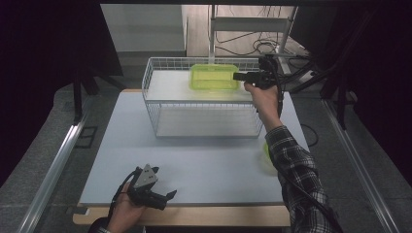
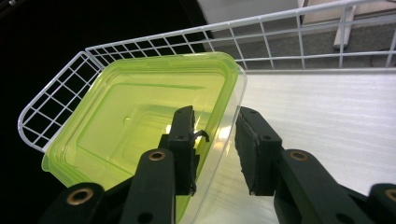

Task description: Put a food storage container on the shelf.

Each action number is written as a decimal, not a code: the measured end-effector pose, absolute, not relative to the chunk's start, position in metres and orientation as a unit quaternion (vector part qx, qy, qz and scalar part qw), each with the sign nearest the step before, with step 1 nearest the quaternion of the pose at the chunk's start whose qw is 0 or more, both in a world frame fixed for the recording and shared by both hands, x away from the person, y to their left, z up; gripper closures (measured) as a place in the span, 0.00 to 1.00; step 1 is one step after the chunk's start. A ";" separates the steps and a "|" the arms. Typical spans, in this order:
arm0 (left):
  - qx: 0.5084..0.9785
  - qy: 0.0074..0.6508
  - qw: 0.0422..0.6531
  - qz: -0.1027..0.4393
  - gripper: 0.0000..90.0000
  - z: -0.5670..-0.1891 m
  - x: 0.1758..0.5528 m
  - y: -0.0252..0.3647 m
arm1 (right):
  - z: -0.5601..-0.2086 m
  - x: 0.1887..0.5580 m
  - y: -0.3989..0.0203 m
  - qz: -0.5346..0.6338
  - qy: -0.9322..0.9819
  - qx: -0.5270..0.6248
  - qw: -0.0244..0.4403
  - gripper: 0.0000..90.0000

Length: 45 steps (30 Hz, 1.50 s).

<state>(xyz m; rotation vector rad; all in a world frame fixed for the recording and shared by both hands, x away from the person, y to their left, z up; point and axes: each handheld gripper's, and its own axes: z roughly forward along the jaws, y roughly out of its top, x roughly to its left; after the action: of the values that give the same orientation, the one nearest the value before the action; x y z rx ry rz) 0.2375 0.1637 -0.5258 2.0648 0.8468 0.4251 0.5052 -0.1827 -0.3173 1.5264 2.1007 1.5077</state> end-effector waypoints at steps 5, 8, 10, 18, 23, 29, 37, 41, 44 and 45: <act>0.825 0.337 0.421 0.170 0.00 -0.526 0.238 0.164 | -0.321 0.510 -0.182 0.501 0.698 0.508 0.066 0.65; 0.824 0.338 0.422 0.169 0.00 -0.526 0.238 0.164 | -0.321 0.511 -0.182 0.497 0.702 0.505 0.072 0.64; 0.825 0.338 0.420 0.170 0.00 -0.526 0.238 0.164 | -0.320 0.511 -0.182 0.496 0.703 0.505 0.075 0.63; 0.825 0.338 0.420 0.170 0.00 -0.526 0.238 0.164 | -0.317 0.507 -0.182 0.484 0.722 0.485 0.098 0.52; 0.823 0.339 0.423 0.166 0.00 -0.525 0.238 0.164 | -0.314 0.501 -0.186 0.493 0.724 0.475 0.091 0.45; 0.820 0.342 0.429 0.164 0.00 -0.525 0.238 0.165 | -0.313 0.491 -0.187 0.497 0.732 0.458 0.084 0.39; 0.818 0.342 0.432 0.165 0.00 -0.525 0.238 0.166 | -0.310 0.476 -0.185 0.496 0.750 0.431 0.081 0.32; 0.818 0.341 0.433 0.165 0.00 -0.525 0.238 0.165 | -0.310 0.467 -0.183 0.494 0.757 0.419 0.085 0.29; 0.819 0.340 0.432 0.166 0.00 -0.525 0.238 0.165 | -0.310 0.461 -0.182 0.491 0.763 0.412 0.087 0.27; 0.819 0.340 0.432 0.166 0.00 -0.525 0.238 0.165 | -0.311 0.459 -0.182 0.487 0.767 0.408 0.091 0.27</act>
<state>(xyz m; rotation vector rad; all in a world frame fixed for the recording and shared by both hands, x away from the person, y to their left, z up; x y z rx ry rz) 0.2377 0.1653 -0.5252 2.0405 0.8483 0.4140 0.4590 -0.1821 -0.3105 1.2127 2.2799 1.4473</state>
